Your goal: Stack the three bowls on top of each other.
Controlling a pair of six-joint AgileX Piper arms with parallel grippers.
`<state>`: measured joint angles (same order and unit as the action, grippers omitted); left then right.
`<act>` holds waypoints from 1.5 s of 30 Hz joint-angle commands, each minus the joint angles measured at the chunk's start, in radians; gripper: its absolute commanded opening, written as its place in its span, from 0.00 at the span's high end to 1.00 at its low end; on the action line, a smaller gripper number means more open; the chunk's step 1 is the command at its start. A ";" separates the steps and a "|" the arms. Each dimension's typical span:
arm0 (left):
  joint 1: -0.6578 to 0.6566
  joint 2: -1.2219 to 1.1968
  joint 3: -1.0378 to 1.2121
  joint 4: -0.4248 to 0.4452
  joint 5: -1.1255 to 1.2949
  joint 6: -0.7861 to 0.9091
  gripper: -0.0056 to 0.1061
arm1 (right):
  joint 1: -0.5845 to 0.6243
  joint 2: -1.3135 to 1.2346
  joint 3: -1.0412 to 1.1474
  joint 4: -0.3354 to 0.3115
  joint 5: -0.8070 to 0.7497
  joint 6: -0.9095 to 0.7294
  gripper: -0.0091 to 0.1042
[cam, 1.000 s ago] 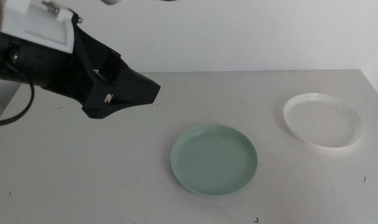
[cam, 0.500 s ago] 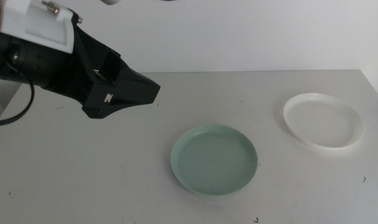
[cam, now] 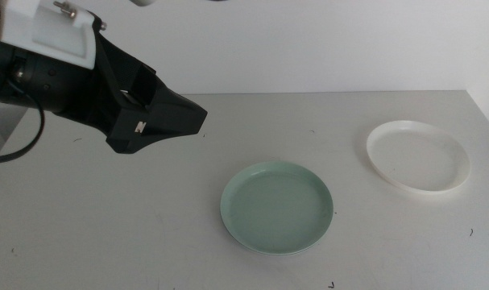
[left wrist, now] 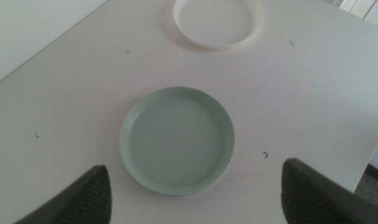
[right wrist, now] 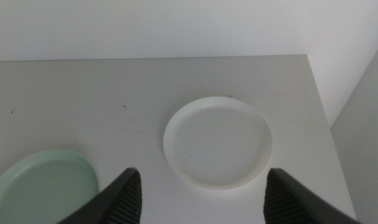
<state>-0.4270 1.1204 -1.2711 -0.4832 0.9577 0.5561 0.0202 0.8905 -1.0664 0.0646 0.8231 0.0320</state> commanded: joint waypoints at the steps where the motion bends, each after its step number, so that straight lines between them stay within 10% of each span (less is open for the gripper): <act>1: -0.003 -0.022 -0.030 -0.034 -0.049 -0.004 0.01 | -0.007 0.073 -0.114 -0.006 0.010 0.021 0.48; 12: -0.003 -0.022 -0.030 -0.033 -0.049 -0.004 0.01 | -0.007 0.476 -0.491 -0.124 0.253 0.051 0.48; 35: -0.003 -0.022 -0.030 -0.032 -0.049 -0.004 0.01 | -0.177 0.934 -0.621 -0.072 0.193 0.051 0.48; 45: -0.003 -0.022 -0.030 -0.032 -0.049 -0.004 0.01 | -0.216 1.073 -0.621 -0.038 0.153 0.019 0.24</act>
<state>-0.4270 1.1204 -1.2711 -0.4811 0.9577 0.5561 -0.1865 2.0003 -1.6534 0.0281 1.0107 0.0671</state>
